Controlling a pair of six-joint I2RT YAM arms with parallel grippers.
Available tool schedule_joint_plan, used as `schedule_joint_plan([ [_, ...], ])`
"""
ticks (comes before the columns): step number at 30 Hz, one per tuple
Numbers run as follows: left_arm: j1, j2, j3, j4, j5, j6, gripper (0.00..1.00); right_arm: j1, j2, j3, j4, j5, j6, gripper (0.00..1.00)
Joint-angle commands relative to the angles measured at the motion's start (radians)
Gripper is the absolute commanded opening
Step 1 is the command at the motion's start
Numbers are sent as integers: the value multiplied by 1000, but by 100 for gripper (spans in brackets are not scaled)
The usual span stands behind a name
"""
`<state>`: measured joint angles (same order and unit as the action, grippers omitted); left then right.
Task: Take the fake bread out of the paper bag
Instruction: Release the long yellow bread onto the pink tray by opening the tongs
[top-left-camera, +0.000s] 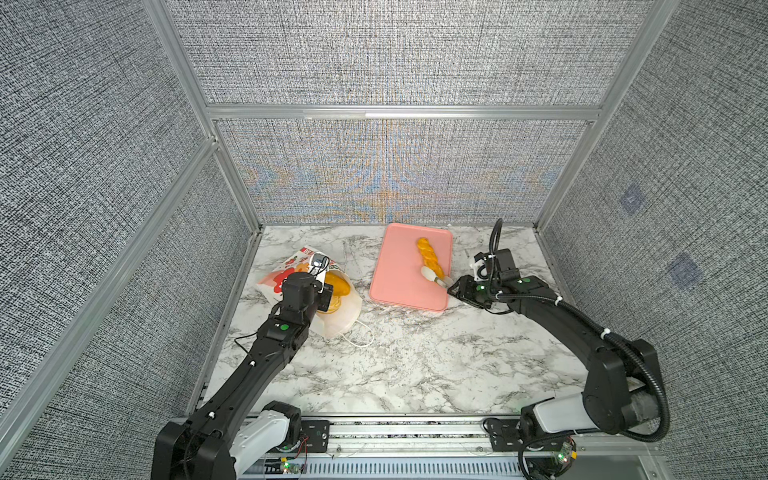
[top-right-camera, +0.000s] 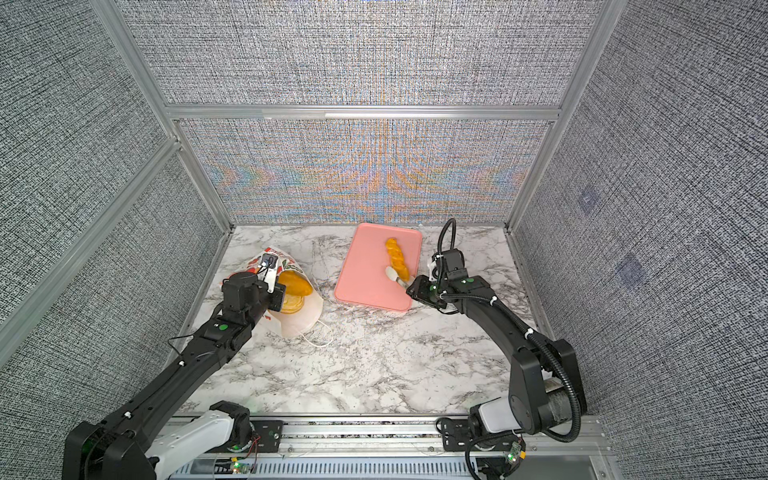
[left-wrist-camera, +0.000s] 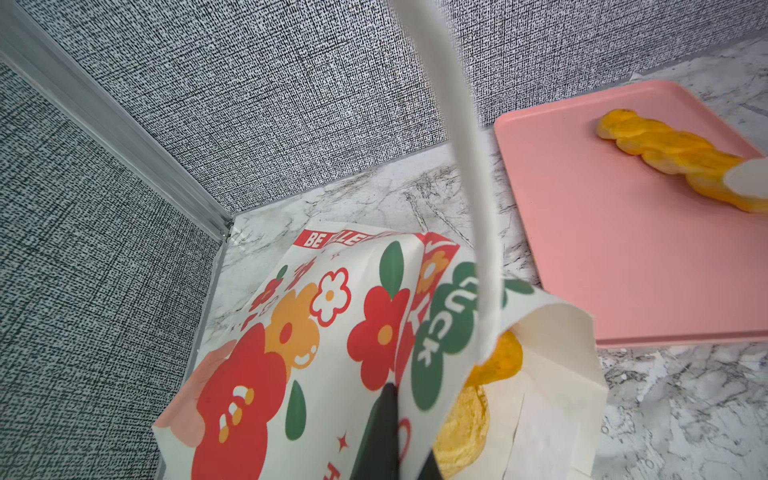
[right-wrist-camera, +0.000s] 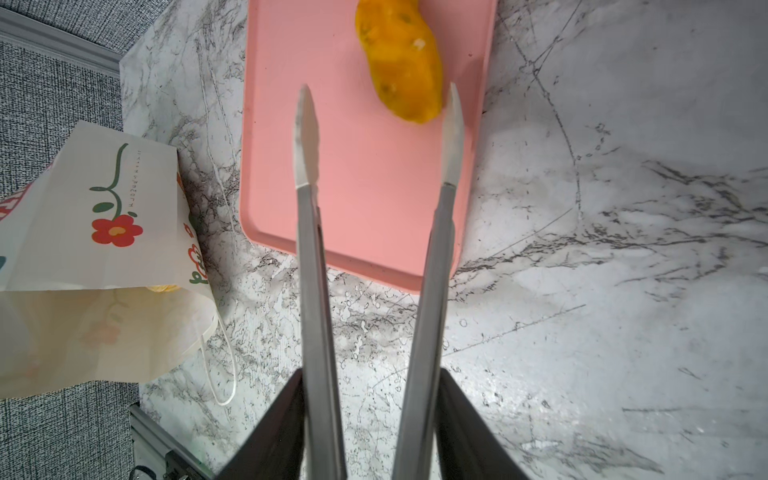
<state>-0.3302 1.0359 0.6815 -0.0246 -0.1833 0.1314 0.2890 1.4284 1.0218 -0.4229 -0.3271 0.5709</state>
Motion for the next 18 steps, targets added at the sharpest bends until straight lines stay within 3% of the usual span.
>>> schedule_joint_plan([
  [1,-1,-9,0,22,21,9,0,-1,-19,13,-28,-15,-32,48],
  [11,0,-20,-9,20,22,10,0,-25,6,96,-104,-15,-110,43],
  [18,0,-24,-10,17,27,5,0,83,-21,-36,-39,59,-119,65],
])
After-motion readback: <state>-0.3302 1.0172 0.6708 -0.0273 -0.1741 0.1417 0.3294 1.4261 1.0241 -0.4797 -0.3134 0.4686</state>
